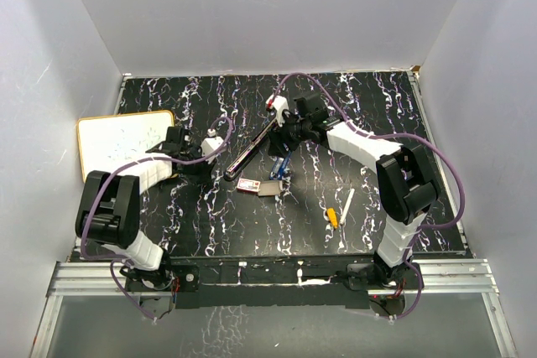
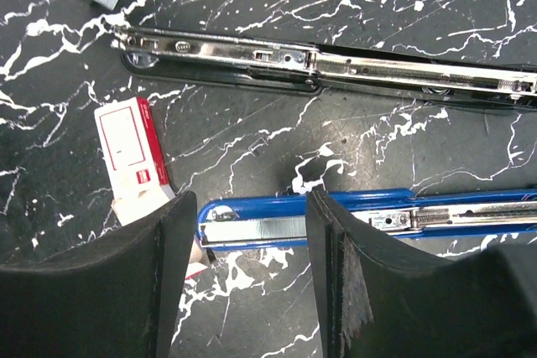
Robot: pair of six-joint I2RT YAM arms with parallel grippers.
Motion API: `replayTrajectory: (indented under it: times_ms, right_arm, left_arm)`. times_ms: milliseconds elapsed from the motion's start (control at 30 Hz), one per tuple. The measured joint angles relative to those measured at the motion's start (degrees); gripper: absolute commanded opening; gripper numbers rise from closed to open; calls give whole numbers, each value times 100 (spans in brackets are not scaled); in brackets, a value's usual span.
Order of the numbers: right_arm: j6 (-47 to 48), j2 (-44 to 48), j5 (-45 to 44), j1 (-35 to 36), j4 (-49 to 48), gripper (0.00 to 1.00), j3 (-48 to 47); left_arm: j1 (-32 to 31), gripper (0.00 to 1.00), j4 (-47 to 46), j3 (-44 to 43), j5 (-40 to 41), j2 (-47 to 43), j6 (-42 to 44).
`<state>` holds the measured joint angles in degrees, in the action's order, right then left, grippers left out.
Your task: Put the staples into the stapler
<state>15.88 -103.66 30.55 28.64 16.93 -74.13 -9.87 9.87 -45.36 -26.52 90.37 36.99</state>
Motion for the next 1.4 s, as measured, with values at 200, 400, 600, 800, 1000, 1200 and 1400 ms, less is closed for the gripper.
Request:
replayTrajectory:
  times_ms: [200, 400, 600, 800, 1000, 1200, 1400]
  right_arm:
    - [-459, 2, 365, -61, -529, 61, 0]
    - [-1416, 9, 1244, -87, -1405, 62, 55]
    - [-2756, 264, 2293, -92, -2623, 65, 501]
    - [-4183, 398, 2887, -96, -4155, 68, 732]
    - [-5156, 398, 3147, -98, -5215, 65, 743]
    - [-5812, 396, 3239, -101, -5812, 65, 741]
    - [-6011, 393, 3239, -98, -5921, 62, 741]
  left_arm:
    - [0, 0, 664, -212, -118, -514, -330]
    - [2, 0, 949, -1154, -1309, -1241, -990]
    - [0, 0, 214, -1624, -2815, -1379, -2422]
    - [0, 0, -1082, -1469, -3580, -1320, -4218]
    - [0, 0, -2651, -887, -3917, -1287, -5989]
    - [-2, 0, -3668, -605, -4030, -1209, -7086]
    - [-7, 0, -4306, -479, -4081, -1204, -7650]
